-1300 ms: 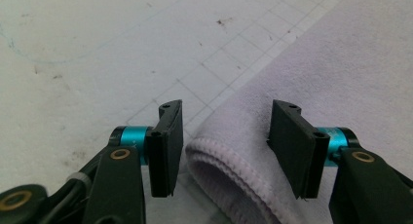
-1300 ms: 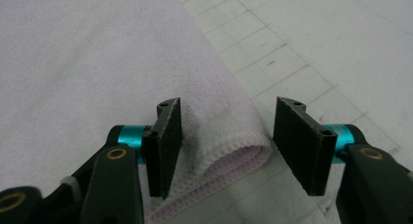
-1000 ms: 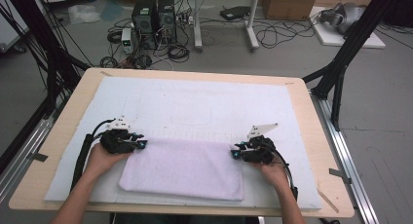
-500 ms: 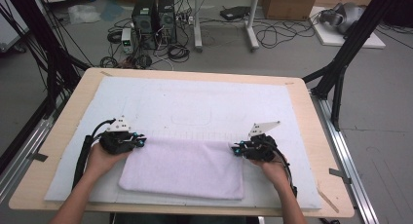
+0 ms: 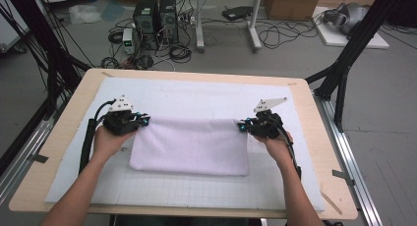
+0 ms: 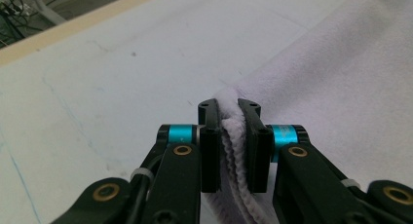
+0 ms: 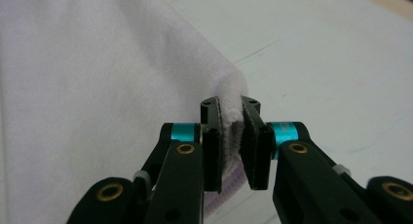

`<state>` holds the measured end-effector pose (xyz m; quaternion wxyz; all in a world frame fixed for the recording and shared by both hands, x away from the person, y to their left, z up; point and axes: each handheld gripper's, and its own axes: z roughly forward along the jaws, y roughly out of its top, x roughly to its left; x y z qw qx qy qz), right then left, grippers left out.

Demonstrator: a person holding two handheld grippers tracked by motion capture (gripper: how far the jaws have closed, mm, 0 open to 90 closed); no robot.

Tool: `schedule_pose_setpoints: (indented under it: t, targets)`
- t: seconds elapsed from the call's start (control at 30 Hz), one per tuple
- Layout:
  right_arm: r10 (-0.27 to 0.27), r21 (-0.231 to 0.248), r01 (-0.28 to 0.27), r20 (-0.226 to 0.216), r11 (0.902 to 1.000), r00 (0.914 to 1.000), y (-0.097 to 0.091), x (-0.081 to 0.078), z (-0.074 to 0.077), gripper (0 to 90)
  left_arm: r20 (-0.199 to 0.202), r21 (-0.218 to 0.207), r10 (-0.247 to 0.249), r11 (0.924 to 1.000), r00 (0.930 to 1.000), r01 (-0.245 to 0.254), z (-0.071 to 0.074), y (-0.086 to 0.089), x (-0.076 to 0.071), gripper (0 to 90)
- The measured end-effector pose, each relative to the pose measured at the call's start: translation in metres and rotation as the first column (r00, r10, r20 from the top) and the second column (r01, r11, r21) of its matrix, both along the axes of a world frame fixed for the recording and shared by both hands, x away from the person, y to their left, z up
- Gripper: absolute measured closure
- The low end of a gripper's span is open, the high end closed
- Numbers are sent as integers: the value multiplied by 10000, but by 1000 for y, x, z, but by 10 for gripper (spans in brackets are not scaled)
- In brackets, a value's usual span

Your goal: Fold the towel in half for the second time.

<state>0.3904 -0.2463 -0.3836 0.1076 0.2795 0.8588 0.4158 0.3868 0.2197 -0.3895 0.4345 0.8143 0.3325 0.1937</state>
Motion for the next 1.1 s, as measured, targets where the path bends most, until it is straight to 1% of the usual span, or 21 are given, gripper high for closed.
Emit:
schedule_pose_setpoints:
  t: [0.17,0.23,0.3,0.33,0.37,0.4,0.43,0.47,0.5,0.53,0.6,0.63,0.7,0.77,0.8,0.87,0.9,0.93,0.97,1.03,1.1]
  targets:
    - [-142,-165,145,203,9998,9997,3,20,13,808,83,221,165,9996,9998,-167,12,-2,22,798]
    - [-231,-108,233,212,9997,9995,4,28,17,808,122,79,335,9994,9994,-336,15,-3,29,798]
    - [-305,-208,312,349,9993,9989,5,34,19,807,253,158,433,9989,9987,-437,16,-5,38,798]
    - [-377,-216,384,321,9990,9988,5,41,20,805,277,127,526,9985,9982,-530,16,-6,42,795]
    - [-498,-265,507,343,9984,9982,4,47,19,787,236,80,603,9981,9979,-605,14,-7,48,784]
    - [-762,-367,778,422,9963,9962,4,52,19,728,132,192,767,9968,9970,-770,12,-7,54,750]
    - [-1112,-260,1132,670,9932,9915,4,56,18,656,9,330,1091,9935,9940,-1091,9,-7,58,667]
    - [-1315,-44,1323,765,9912,9884,2,60,16,625,-143,294,1326,9908,9911,-1322,6,-5,61,604]
    - [-1516,98,1513,687,9884,9860,0,63,13,582,-379,170,1348,9908,9901,-1342,3,-2,63,591]
    - [-1687,181,1680,450,9856,9846,-2,65,9,569,-588,140,1323,9912,9895,-1317,1,0,63,574]
    - [-1677,205,1677,-25,9856,9858,-4,67,1,545,-600,289,1146,9932,9916,-1130,-3,1,59,553]
    - [-1651,175,1654,-155,9861,9862,-4,66,-2,543,-600,264,1055,9942,9926,-1040,-4,2,56,552]
    - [-1532,110,1534,-190,9881,9880,-3,61,-6,542,-687,132,892,9960,9936,-885,-7,2,50,542]
    - [-1369,154,1374,-271,9904,9902,0,56,-8,542,-661,177,696,9975,9954,-686,-10,1,43,541]
    - [-1320,113,1323,-205,9911,9910,1,52,-9,541,-635,159,595,9982,9962,-586,-12,1,39,542]
    - [-1182,54,1183,-214,9930,9928,4,47,-9,529,-754,333,355,9989,9965,-331,-15,-1,33,541]
    - [-1146,57,1147,-235,9934,9931,6,44,-9,522,-628,318,298,9991,9976,-278,-15,-2,30,537]
    - [-1097,67,1099,-244,9939,9937,6,41,-9,519,-568,209,226,9996,9981,-214,-16,-2,26,537]
    - [-1053,93,1055,-238,9944,9942,7,39,-9,513,-618,138,144,9998,9980,-136,-16,-1,24,535]
    - [-1067,197,1072,-236,9940,9940,7,34,-9,499,-602,82,47,10000,9982,-42,-17,0,19,521]
    - [-1019,168,1023,-254,9946,9945,7,30,-10,487,-653,-2,-56,10000,9978,56,-17,1,15,509]
